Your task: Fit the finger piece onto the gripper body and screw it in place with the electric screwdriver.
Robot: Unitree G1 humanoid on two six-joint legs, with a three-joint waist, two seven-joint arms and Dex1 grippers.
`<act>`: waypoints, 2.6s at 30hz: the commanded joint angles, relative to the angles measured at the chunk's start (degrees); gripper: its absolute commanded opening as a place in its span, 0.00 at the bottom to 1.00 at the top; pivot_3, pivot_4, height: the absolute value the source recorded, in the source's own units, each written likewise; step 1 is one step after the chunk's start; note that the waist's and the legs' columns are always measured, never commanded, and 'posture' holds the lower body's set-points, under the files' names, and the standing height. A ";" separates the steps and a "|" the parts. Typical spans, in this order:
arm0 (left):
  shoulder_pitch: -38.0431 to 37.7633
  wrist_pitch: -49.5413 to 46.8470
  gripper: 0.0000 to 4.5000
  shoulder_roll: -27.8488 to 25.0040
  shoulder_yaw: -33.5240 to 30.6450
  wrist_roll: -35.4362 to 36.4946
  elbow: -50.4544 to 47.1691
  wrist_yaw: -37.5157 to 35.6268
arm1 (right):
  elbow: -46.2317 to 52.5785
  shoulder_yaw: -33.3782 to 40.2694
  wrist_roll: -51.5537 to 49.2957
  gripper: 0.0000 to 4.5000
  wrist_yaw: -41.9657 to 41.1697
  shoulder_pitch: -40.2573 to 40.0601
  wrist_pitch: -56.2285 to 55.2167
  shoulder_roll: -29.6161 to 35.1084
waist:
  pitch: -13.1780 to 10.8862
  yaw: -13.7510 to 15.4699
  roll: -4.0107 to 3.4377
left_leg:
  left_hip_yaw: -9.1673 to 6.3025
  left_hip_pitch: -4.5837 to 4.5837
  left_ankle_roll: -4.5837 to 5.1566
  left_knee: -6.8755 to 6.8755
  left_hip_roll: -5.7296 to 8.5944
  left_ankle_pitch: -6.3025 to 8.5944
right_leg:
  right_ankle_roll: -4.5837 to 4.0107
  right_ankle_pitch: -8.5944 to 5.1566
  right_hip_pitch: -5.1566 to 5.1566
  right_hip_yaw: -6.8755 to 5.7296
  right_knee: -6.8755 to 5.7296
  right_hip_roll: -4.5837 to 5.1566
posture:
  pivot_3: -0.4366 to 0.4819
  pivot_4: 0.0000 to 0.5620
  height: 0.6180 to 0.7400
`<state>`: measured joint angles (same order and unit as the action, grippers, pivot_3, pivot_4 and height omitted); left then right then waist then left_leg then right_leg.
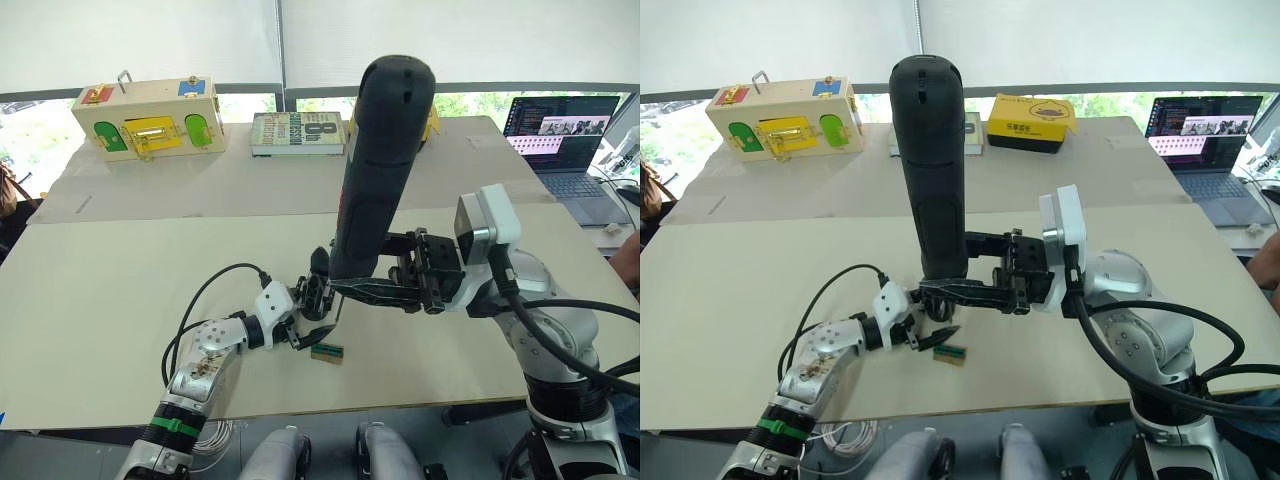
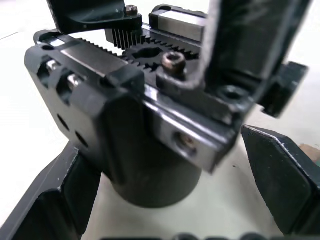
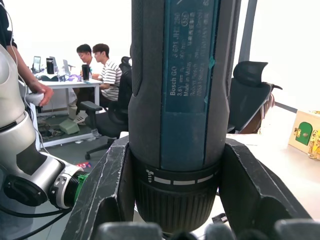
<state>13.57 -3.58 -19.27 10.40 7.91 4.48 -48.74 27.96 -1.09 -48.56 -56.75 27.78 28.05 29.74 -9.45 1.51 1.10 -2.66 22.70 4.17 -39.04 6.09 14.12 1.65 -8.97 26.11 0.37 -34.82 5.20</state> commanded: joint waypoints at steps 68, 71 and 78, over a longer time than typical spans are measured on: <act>0.04 5.17 0.98 -0.94 0.50 1.16 8.12 -2.18 | 1.45 1.46 -0.66 0.43 0.53 1.02 -1.73 -0.71 | 0.02 -0.67 -0.01 | 0.00 -0.15 -0.15 0.09 -0.05 -0.11 | -0.08 0.05 -0.07 -0.01 -0.03 -0.02 | 0.48 0.27 1.00; 0.27 4.39 0.98 -0.92 0.86 1.05 7.73 -2.16 | 1.42 1.46 -0.56 0.43 0.53 1.06 -1.74 -0.80 | 0.02 -0.64 -0.01 | 0.00 -0.15 -0.15 0.08 -0.04 -0.11 | -0.08 0.05 -0.08 -0.01 -0.03 -0.01 | 0.48 0.27 1.00; 0.49 2.08 0.50 -1.24 1.29 0.74 6.76 -2.00 | 1.59 1.60 -0.85 0.43 0.83 2.18 -1.70 -1.39 | 0.02 -0.62 -0.02 | -0.01 -0.15 -0.15 0.08 -0.04 -0.11 | -0.07 0.05 -0.09 -0.03 -0.04 -0.01 | 0.48 0.27 1.00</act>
<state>15.25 0.56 -20.73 9.39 10.28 10.26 -50.59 27.89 -1.10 -48.39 -56.18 28.21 28.03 28.77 -9.43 0.89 1.08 -2.67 22.55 4.02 -38.96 6.04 14.01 1.58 -8.92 26.02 0.34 -34.86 5.19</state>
